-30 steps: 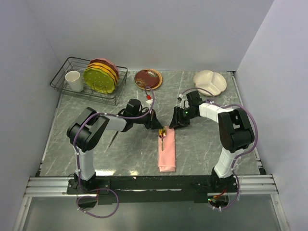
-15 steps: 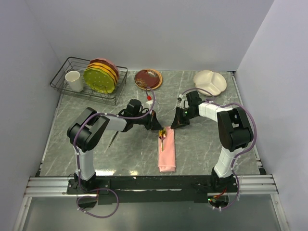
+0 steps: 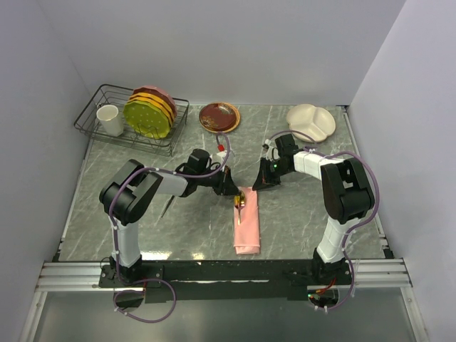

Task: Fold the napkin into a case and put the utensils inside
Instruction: Insert the spoon into the folded napkin.

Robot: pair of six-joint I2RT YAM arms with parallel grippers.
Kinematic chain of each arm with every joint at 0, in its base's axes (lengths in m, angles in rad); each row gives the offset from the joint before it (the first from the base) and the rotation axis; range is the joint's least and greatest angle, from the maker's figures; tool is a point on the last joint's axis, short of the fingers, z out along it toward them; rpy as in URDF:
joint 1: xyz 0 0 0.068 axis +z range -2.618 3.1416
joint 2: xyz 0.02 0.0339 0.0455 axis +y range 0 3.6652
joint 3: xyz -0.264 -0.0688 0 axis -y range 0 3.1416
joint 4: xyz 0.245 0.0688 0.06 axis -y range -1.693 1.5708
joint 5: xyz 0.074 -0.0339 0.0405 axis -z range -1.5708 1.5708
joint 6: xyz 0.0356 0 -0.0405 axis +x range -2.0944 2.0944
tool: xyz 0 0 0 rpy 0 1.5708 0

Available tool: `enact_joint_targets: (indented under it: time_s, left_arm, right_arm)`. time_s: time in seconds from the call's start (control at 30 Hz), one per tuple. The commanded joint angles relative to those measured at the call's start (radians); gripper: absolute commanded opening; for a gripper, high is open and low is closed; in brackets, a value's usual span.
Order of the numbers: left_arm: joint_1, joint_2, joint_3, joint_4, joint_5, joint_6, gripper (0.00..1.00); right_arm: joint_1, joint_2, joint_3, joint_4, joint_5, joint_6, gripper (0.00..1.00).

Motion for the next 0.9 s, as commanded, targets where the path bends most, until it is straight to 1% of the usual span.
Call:
enact_joint_targets:
  time_s: [0.0,0.33,0.43,0.47,0.5,0.57,0.6,0.67,0.7,0.77,0.8,0.83,0.87]
  left_arm:
    - [-0.014,-0.01,-0.012,0.017,0.036,0.009,0.09]
    - [-0.026,-0.01,0.0,0.002,0.024,0.018,0.14]
    - [-0.026,-0.013,0.005,-0.012,0.013,0.021,0.22]
    - [-0.026,-0.016,0.005,-0.02,0.01,0.024,0.31]
    - [-0.026,-0.017,0.006,-0.026,0.001,0.03,0.35]
    - [-0.024,-0.036,0.015,-0.055,-0.013,0.043,0.43]
    - [-0.026,-0.054,0.018,-0.063,-0.021,0.053,0.46]
    - [-0.014,-0.075,0.041,-0.086,-0.038,0.063,0.52]
    - [0.001,-0.098,0.055,-0.096,-0.045,0.069,0.53]
    - [0.026,-0.123,0.109,-0.136,-0.064,0.055,0.57]
    - [0.055,-0.152,0.13,-0.156,-0.062,0.058,0.57]
    - [0.071,-0.17,0.171,-0.182,-0.077,0.066,0.58]
    - [0.087,-0.187,0.192,-0.267,-0.082,0.096,0.58]
  right_arm:
    - [0.006,-0.011,0.028,0.033,0.003,0.008,0.0]
    - [0.006,-0.014,0.025,0.03,0.006,0.008,0.0]
    - [0.006,-0.014,0.025,0.029,0.006,0.006,0.0]
    - [0.006,-0.014,0.025,0.027,0.008,0.005,0.02]
    - [0.006,-0.014,0.025,0.027,0.008,0.003,0.07]
    - [0.006,-0.019,0.026,0.023,0.013,0.0,0.1]
    - [0.006,-0.02,0.026,0.021,0.013,-0.001,0.15]
    - [0.006,-0.027,0.034,0.007,0.016,-0.008,0.21]
    - [0.006,-0.031,0.035,0.0,0.025,-0.011,0.33]
    - [0.004,-0.053,0.046,-0.02,0.034,-0.026,0.45]
    - [0.006,-0.06,0.049,-0.028,0.043,-0.034,0.59]
    - [0.006,-0.08,0.052,-0.043,0.048,-0.052,0.65]
    - [0.004,-0.089,0.066,-0.055,0.052,-0.061,0.69]
